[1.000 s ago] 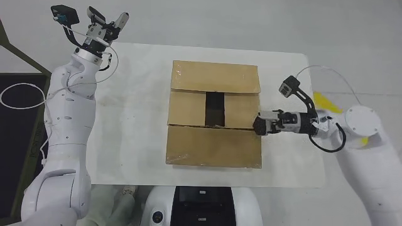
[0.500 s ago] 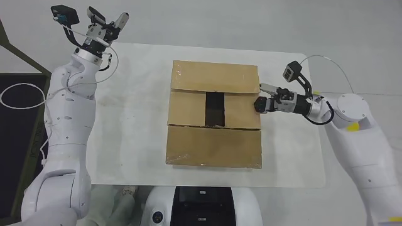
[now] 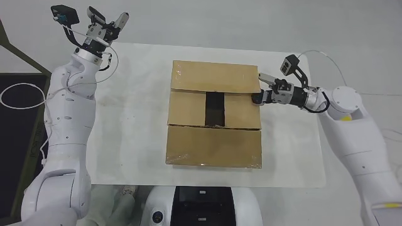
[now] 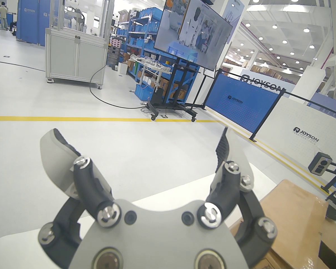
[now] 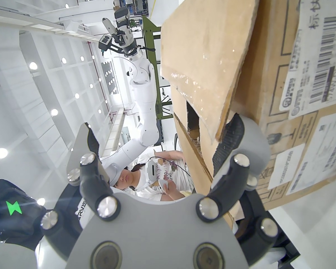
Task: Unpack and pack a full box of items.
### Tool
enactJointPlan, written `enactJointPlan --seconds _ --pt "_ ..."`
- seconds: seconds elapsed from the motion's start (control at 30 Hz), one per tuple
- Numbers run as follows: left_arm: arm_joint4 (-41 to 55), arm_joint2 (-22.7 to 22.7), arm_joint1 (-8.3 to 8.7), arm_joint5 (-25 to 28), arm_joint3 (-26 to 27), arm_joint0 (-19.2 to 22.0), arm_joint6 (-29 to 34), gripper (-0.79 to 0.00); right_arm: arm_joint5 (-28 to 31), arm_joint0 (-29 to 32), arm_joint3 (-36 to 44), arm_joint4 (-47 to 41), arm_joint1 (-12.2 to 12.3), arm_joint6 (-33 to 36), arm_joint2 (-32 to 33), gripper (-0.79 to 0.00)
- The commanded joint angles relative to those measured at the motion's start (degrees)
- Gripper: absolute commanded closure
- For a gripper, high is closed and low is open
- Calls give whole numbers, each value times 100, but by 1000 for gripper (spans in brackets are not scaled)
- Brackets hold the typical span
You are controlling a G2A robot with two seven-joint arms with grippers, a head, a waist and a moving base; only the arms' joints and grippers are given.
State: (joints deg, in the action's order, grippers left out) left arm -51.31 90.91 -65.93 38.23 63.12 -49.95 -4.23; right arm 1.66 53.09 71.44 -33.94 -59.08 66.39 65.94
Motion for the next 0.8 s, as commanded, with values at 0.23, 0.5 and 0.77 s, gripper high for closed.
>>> enactJointPlan --seconds 0.23,0.5,0.77 --pt "0 0 0 0 0 0 0 -785 246 -184 16 -102 -55 -103 -6 -785" --pt "0 0 0 0 0 0 0 -785 360 -426 109 -110 -99 -302 14 -785" --pt "0 0 0 0 0 0 0 -785 587 -860 -146 -110 -203 -467 -126 -785"
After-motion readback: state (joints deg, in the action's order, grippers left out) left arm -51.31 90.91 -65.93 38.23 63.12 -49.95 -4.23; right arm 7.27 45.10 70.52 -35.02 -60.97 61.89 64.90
